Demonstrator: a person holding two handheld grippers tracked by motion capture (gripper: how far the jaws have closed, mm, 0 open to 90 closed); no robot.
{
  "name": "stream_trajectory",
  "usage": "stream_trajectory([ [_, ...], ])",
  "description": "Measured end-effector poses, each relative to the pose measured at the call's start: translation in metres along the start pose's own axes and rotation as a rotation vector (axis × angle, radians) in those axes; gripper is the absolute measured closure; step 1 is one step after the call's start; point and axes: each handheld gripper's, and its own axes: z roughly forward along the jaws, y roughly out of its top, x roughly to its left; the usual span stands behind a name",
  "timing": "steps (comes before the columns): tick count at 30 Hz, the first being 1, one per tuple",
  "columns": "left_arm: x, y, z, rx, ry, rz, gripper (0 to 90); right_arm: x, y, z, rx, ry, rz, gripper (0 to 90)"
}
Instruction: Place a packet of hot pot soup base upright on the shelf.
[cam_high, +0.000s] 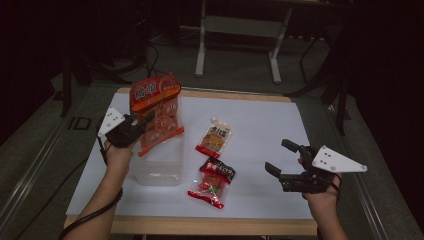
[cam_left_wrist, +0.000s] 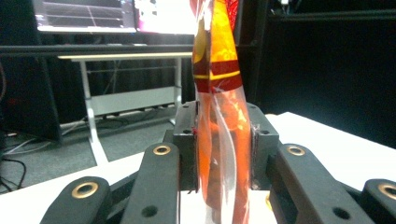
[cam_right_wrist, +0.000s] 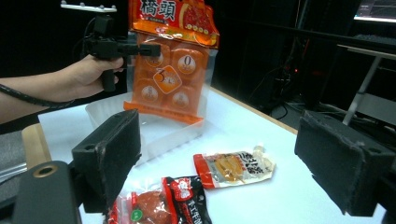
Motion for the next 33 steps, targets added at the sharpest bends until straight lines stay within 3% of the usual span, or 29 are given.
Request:
stream_trajectory([
  [5,0.005,-0.005,0.002,0.011,-0.023,-0.021,71.7,-0.002,-0.001,-0.002,-0.001,-0.005,0.003,14.3],
  [17,0.01,-0.015,0.001,0.062,-0.034,-0.002,71.5,-0.002,-0.003,-0.002,-0.004,0.004,0.019,14.3],
  [21,0.014,-0.021,0.0,0.081,-0.043,-0.022,71.4,-0.002,-0.004,-0.002,0.001,0.007,0.025,14.3],
  [25,0.016,-0.025,-0.001,0.11,-0.031,-0.01,71.4,-0.002,-0.004,-0.001,0.001,0.008,0.025,14.3],
  [33,0.021,-0.029,-0.005,0.111,-0.012,-0.019,69.8,-0.001,-0.007,0.002,0.008,0.023,0.032,14.3],
])
